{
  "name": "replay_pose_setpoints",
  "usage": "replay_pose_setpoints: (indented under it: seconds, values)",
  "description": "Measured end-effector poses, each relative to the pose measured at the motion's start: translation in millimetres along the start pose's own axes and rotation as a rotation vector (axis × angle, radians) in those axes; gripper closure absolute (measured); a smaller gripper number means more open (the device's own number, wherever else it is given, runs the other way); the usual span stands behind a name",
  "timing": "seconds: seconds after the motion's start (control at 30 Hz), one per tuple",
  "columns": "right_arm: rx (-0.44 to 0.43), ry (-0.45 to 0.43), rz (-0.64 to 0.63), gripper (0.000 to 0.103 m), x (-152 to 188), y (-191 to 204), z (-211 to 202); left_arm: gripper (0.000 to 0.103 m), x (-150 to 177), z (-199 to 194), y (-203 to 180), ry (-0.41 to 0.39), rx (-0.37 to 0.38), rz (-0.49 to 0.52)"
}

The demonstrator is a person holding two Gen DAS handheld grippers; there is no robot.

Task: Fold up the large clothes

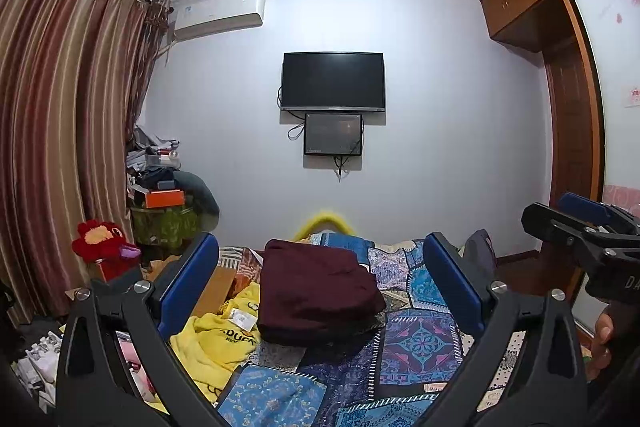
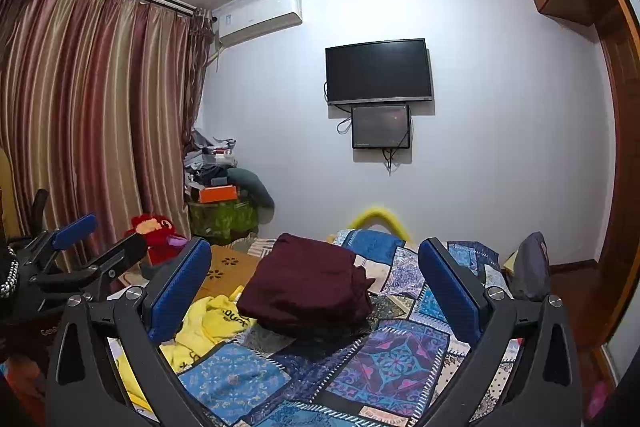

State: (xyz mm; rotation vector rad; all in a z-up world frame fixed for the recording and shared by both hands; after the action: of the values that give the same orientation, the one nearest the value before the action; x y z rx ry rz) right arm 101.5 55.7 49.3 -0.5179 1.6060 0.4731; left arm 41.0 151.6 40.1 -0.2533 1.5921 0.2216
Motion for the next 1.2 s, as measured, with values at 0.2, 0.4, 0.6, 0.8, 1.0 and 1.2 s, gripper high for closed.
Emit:
replay_pose_setpoints:
  seconds: [0.2,0.4,0.6,0.8,1.0,1.2]
  values:
    - [0.001,0.014,-0.003,0.0,2.3,0.7,-0.7,0.0,4.3,3.1,1.7,0.012,0.001,-0.001]
    - [-0.005,0.021,0.007,0.0,2.4,0.0,-3.0,0.0,5.0,4.5,0.7,0.013,-0.004,0.005]
    - [0.005,0.021,0.006,0.0,2.4,0.1,-6.1,0.0,5.0,6.8,-0.1,0.019,-0.001,0.008]
    - [0.002,0.03,0.005,0.0,1.5,2.3,-5.1,0.0,5.6,8.2,1.2,0.021,0.006,0.007]
    - [0.006,0.031,0.01,0.0,0.8,1.1,-5.1,0.0,7.1,8.2,2.0,0.025,0.012,0.005]
    - [0.014,0.035,0.015,0.0,1.8,-1.4,-4.6,0.0,7.4,9.1,0.8,0.028,0.029,0.002]
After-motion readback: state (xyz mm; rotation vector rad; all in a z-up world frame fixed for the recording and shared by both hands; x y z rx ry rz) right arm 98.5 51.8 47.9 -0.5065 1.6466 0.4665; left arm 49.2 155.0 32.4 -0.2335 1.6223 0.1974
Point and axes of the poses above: each gripper's, at about its wrist camera, not at the fingertips, and z roughly the way its jaws point, y to its left, x to its underside, the point moved 5 cm from there along z, roughly the way its jaws point
